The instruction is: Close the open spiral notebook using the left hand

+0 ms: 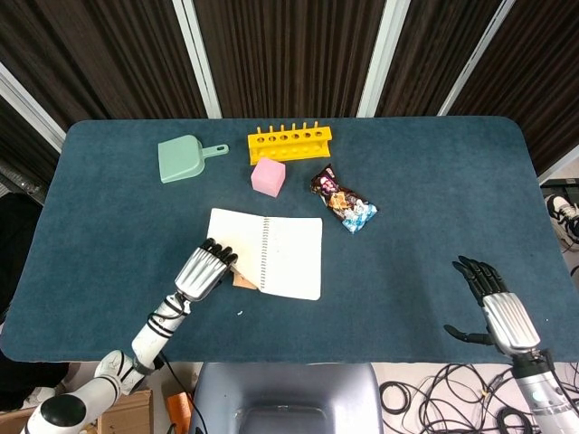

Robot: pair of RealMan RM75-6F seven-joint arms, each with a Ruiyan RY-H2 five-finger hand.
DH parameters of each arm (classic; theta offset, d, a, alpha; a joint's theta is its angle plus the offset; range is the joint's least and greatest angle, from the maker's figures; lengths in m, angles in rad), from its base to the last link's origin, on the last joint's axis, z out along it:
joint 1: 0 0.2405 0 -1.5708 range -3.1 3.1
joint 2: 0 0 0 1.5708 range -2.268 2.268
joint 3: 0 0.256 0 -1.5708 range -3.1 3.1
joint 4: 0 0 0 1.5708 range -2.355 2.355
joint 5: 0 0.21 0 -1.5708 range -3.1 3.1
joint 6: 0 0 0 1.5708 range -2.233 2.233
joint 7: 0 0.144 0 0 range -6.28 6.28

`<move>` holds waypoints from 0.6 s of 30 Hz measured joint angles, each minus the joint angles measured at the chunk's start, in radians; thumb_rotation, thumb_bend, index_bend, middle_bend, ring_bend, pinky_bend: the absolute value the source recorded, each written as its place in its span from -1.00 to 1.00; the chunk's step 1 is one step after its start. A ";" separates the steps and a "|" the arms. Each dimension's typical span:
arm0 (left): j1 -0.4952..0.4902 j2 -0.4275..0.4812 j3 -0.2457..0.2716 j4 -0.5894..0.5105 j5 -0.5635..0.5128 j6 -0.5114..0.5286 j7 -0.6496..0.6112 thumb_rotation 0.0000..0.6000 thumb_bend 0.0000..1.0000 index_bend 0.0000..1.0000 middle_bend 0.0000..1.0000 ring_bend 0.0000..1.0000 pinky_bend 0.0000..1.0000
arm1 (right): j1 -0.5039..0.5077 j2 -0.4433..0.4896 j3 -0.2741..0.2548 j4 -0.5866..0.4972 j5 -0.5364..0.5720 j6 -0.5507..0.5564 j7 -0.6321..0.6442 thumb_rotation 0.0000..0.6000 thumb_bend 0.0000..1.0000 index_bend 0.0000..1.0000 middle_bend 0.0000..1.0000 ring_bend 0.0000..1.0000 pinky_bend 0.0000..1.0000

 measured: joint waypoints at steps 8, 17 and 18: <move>0.043 0.108 0.060 -0.021 0.072 0.162 0.055 1.00 0.23 0.11 0.07 0.20 -0.16 | -0.005 -0.004 -0.002 0.003 0.000 0.005 0.001 1.00 -1.00 -0.88 -0.94 -1.00 -0.89; 0.022 0.210 0.113 -0.119 0.182 0.233 0.202 1.00 0.20 0.11 0.05 0.15 -0.24 | -0.010 -0.009 -0.003 0.007 0.002 0.008 0.001 1.00 -1.00 -0.88 -0.94 -1.00 -0.89; 0.007 0.213 0.115 -0.128 0.191 0.226 0.219 1.00 0.20 0.11 0.05 0.14 -0.24 | -0.011 -0.009 -0.003 0.006 0.002 0.008 0.001 1.00 -1.00 -0.88 -0.94 -1.00 -0.89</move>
